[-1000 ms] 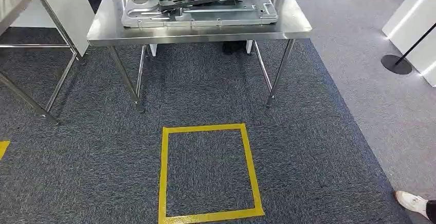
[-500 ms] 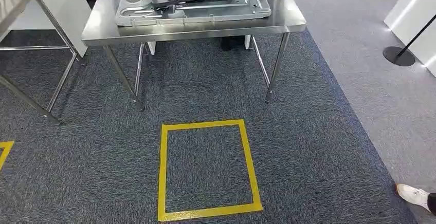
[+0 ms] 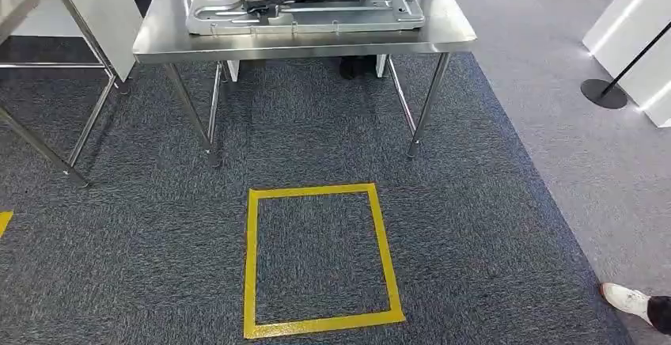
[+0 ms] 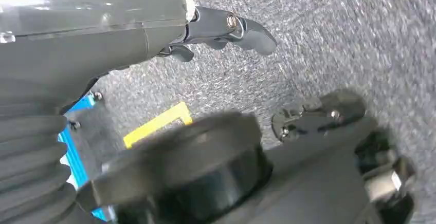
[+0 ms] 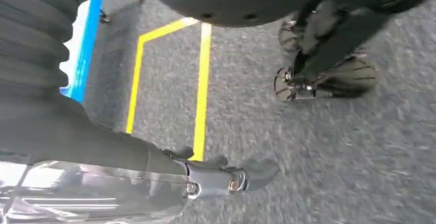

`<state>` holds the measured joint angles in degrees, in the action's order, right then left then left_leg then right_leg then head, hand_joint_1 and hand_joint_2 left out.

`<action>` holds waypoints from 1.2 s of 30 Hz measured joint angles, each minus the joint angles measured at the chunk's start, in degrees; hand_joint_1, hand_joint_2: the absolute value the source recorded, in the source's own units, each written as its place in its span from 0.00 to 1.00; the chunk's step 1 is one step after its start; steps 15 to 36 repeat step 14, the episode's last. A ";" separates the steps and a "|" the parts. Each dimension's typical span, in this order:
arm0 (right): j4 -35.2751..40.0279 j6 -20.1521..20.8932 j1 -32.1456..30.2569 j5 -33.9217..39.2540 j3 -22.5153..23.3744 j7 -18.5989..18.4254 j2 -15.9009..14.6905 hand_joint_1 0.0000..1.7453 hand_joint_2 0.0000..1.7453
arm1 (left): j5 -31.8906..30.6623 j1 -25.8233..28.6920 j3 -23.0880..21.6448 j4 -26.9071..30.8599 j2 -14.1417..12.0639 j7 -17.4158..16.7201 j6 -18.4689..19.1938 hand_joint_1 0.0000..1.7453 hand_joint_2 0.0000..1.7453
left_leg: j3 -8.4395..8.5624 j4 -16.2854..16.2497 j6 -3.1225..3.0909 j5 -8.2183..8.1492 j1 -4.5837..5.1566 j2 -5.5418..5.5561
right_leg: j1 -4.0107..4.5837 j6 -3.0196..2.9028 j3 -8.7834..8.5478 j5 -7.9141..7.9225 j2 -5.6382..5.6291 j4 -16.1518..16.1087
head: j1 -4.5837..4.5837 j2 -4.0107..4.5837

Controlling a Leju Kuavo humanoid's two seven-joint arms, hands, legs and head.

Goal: Take the parts from the cabinet and place them on the table.

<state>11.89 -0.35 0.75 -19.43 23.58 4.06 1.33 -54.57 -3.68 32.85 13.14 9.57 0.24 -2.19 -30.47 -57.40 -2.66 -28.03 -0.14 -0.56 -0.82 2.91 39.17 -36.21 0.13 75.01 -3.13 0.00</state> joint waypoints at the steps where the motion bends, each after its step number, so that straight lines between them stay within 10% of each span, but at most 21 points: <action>1: -0.02 -0.02 -0.70 0.56 -0.61 -0.22 0.00 0.00 1.00 | 1.56 0.02 -0.71 0.65 -0.22 -0.02 0.00 0.00 1.00 | 0.01 -0.02 0.00 0.00 0.01 0.02 | 0.01 -0.04 0.10 0.60 0.00 0.37 | 0.00 0.00; 5: -0.37 -0.02 -3.41 2.73 -3.03 -0.61 -0.22 0.00 1.00 | 7.48 0.26 -3.88 3.47 -1.33 -0.22 0.20 0.00 1.00 | 0.34 -0.04 0.20 -0.10 0.12 0.16 | 0.26 -1.44 -8.27 8.95 0.00 -16.45 | 0.00 0.00; 7: -0.42 0.02 -4.28 3.91 -4.42 -0.83 -0.26 0.00 1.00 | 10.82 0.33 -5.84 4.68 -1.84 -0.22 0.39 0.00 1.00 | -0.06 -0.17 1.04 -0.09 0.31 0.05 | 0.83 -1.90 -8.43 8.48 0.07 -17.77 | 0.00 0.00; 8: -0.42 0.04 -4.69 4.52 -5.13 -0.98 -0.28 0.00 0.00 | 12.55 0.49 -6.79 5.11 -2.03 -0.22 0.53 0.00 1.00 | -0.08 -0.11 1.34 -0.10 0.19 0.00 | 0.96 -2.09 -8.35 8.45 -0.05 -17.73 | 0.00 0.00; 9: -0.39 0.07 -5.00 5.05 -5.73 -1.09 -0.35 0.00 0.00 | 14.06 0.74 -7.61 5.42 -2.25 -0.22 0.52 0.00 0.00 | 0.05 0.07 1.64 0.01 0.08 -0.03 | 1.06 -2.36 -8.40 8.49 -0.07 -17.77 | 0.00 0.00; 11: -0.18 0.20 -5.28 6.27 -7.12 -1.42 -0.39 0.00 0.00 | 17.58 1.60 -9.48 5.88 -2.95 -0.22 0.68 0.00 0.00 | 0.00 -0.85 2.31 -0.87 0.11 0.19 | 0.39 -3.02 -8.92 9.25 0.21 -19.13 | 0.00 0.00; 14: 1.63 0.15 -5.19 7.97 -9.07 -1.60 -0.46 0.00 0.00 | 22.45 3.79 -12.21 5.90 -3.89 -0.24 0.87 0.00 0.00 | -5.18 -12.60 3.00 -7.92 -0.19 0.23 | 0.47 -3.52 -8.70 9.37 0.28 -19.27 | 0.00 0.00; 36: 1.63 0.15 -5.19 7.97 -9.07 -1.60 -0.46 0.00 0.00 | 22.45 3.79 -12.21 5.90 -3.89 -0.24 0.87 0.00 0.00 | -5.18 -12.60 3.00 -7.92 -0.19 0.23 | 0.47 -3.52 -8.70 9.37 0.28 -19.27 | 0.00 0.00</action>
